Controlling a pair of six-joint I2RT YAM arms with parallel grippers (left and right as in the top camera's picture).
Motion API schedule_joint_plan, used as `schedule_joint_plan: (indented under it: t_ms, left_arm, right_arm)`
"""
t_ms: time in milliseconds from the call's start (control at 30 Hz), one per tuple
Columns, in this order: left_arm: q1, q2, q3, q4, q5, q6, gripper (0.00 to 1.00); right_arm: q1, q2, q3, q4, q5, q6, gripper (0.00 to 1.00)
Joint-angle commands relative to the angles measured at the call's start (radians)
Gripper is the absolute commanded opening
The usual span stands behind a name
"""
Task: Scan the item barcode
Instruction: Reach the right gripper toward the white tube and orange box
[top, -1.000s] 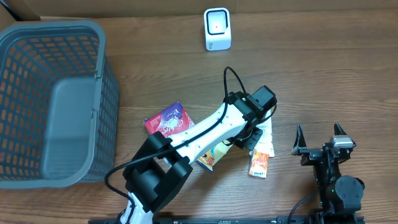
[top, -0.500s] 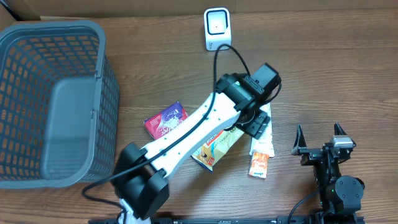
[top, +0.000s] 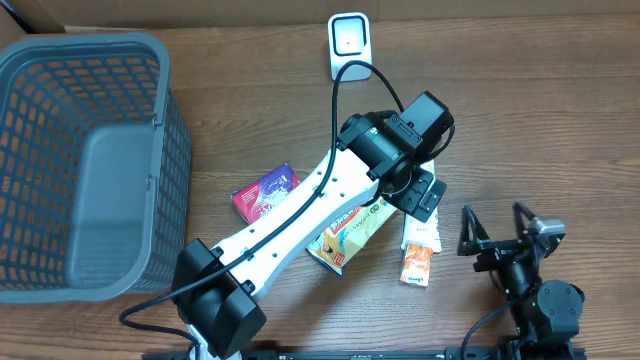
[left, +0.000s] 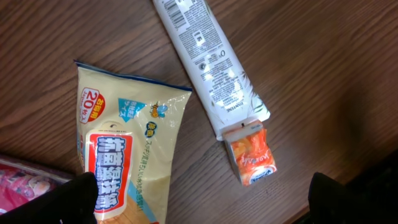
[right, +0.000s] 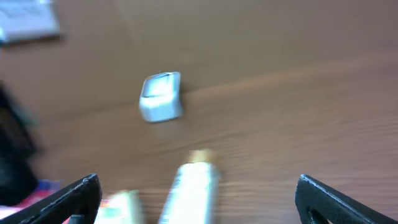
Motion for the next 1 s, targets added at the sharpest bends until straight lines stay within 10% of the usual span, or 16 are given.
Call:
schedule_joint_plan:
  t_ms: [0,367,500,967]
  left_arm:
    - [0.008,-0.006,0.018,-0.012,-0.049,-0.008,1.0]
    - [0.048,-0.006,0.018,-0.045,-0.049,-0.046,1.0]
    - [0.048,-0.006,0.018,-0.053,-0.05,-0.05,1.0]
    - [0.048,-0.006,0.019,-0.084,-0.087,-0.045,1.0]
  right_arm:
    - [-0.002,0.006,0.029,-0.012,-0.304,0.374,1.0]
    - [-0.002,0.007,0.027,0.014,-0.977,0.427,0.95]
    - [-0.003,0.007,0.026,-0.035,-0.93,0.367,0.04]
    - [-0.004,0.535,0.024,-0.001,-0.742,0.392,0.03]
